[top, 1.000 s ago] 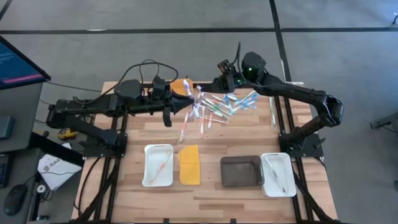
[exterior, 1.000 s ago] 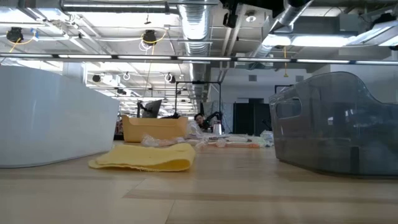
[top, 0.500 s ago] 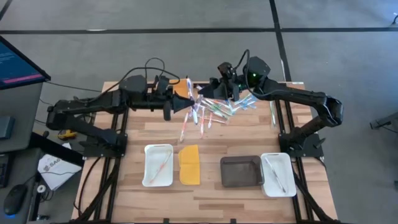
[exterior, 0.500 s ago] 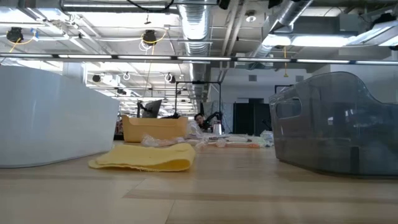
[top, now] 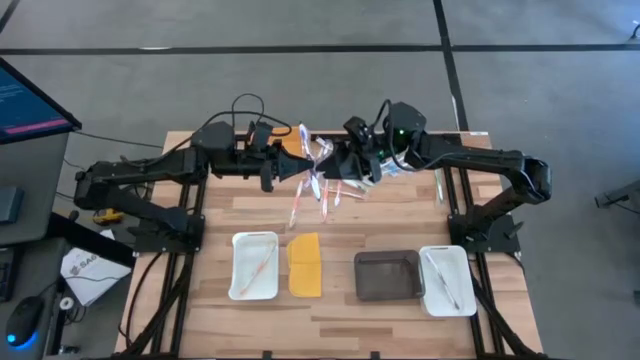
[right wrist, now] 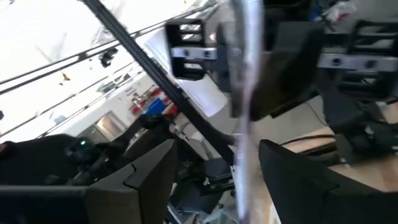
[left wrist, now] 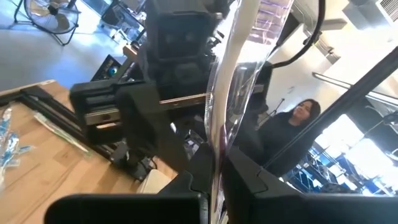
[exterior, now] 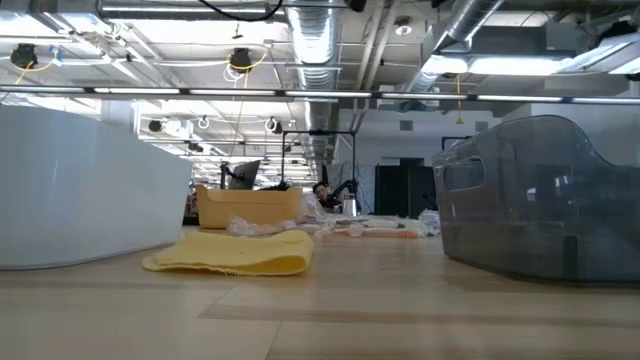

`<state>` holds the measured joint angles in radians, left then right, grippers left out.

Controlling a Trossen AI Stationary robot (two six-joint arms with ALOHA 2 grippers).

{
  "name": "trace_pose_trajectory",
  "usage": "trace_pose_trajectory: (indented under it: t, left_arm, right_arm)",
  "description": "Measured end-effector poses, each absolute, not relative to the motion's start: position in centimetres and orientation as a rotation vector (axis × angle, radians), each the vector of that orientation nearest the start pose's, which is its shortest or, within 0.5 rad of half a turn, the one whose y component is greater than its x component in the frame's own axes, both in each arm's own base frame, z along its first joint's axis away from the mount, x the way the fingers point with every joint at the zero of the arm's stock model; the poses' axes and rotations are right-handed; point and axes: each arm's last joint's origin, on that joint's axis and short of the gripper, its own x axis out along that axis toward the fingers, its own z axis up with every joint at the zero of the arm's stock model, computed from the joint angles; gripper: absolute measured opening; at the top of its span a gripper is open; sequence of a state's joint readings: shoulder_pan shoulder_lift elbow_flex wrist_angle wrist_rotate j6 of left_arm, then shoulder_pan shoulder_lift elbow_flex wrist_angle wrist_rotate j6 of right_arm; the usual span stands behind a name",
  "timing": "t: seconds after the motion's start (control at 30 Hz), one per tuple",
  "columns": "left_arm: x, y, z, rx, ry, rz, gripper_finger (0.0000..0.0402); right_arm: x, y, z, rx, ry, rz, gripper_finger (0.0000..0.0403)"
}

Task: Pick & Place Toothbrushes
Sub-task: Put the purple toothbrush into the right white bin

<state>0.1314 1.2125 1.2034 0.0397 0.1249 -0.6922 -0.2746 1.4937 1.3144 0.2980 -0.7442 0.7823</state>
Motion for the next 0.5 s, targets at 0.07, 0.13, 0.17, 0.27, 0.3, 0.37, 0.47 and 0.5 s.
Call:
trace_pose_trajectory:
  t: [0.07, 0.13, 0.17, 0.27, 0.3, 0.37, 0.47, 0.5]
  left_arm:
    - [26.75, 3.17, 41.16, -0.688, -0.033, -0.005, 0.0008]
    - [26.75, 3.2, 41.18, -0.688, -0.037, 0.001, 0.0008]
    - [26.75, 3.27, 41.2, -0.688, -0.043, 0.012, 0.0008]
    - [26.71, 3.62, 41.19, -0.688, -0.053, 0.039, 0.0008]
    - [26.69, 3.77, 41.19, -0.689, -0.056, 0.047, 0.0008]
    - [26.66, 3.96, 41.19, -0.692, -0.06, 0.057, 0.0008]
    - [26.78, 4.08, 41.09, -0.692, -0.06, 0.067, 0.0008]
    - [26.92, 4.11, 41.01, -0.693, -0.058, 0.067, 0.0008]
  right_arm:
    - [33.34, -7.2, 39.02, 0.706, 0.095, 0.453, 0.0222]
    - [33.48, -7.07, 38.72, 0.698, 0.104, 0.415, 0.0221]
    - [33.52, -7.02, 38.67, 0.692, 0.101, 0.399, 0.0221]
    - [33.64, -6.82, 38.64, 0.67, 0.084, 0.357, 0.0221]
    - [33.67, -6.78, 38.64, 0.67, 0.08, 0.347, 0.0221]
    - [33.72, -6.69, 38.64, 0.671, 0.074, 0.332, 0.0221]
    - [33.75, -6.6, 38.63, 0.671, 0.075, 0.333, 0.0221]
    - [33.76, -6.52, 38.64, 0.671, 0.075, 0.332, 0.0221]
